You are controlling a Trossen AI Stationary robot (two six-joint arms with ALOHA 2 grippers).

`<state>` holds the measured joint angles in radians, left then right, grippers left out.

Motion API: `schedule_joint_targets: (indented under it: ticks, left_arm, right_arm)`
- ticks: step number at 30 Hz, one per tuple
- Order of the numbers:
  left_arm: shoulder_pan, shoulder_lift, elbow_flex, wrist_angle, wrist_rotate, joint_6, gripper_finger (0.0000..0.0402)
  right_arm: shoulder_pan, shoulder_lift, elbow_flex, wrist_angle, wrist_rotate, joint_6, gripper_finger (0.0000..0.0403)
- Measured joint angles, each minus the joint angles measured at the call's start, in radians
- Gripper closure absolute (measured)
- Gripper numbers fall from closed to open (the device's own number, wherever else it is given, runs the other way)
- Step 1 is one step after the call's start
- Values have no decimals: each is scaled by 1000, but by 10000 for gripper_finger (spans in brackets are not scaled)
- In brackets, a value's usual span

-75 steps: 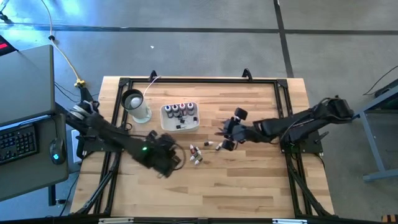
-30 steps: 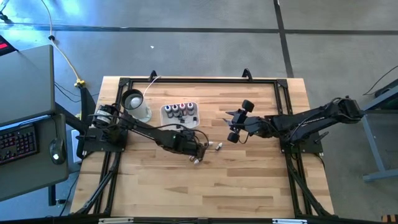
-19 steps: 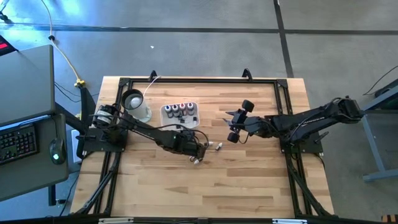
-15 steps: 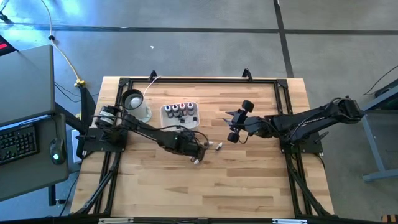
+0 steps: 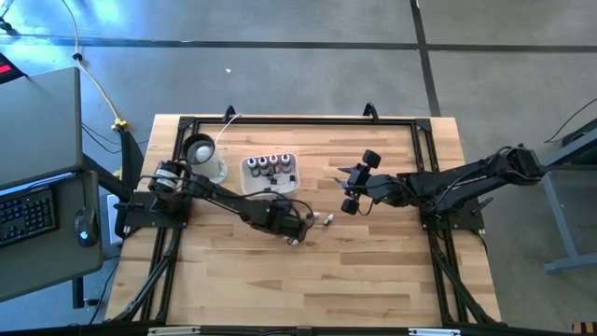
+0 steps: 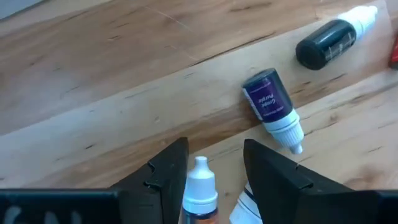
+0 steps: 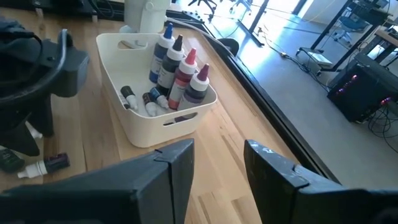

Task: Pick & Place food coloring
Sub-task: Put the small orange food coloring bottle into the white bin

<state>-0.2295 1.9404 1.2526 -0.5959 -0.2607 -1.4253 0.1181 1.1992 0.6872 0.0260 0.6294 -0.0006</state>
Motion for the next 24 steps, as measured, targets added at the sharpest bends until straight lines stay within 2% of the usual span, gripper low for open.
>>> schedule_joint_targets:
  ticks: [3, 9, 13, 24]
  left_arm:
    - [0, 0, 0, -6, 42, 41, 243]
    - [0, -9, -1, -7, 36, 81, 243]
    - [0, -7, 35, -108, 69, 114, 243]
    - [-28, -1, 56, -143, 93, 119, 243]
  right_arm:
    - [0, 0, 0, 0, -1, 0, 270]
    - [0, 0, 0, 1, -4, 0, 270]
    - [0, 0, 0, 1, -11, 0, 270]
    - [0, 0, 0, 1, -12, 0, 270]
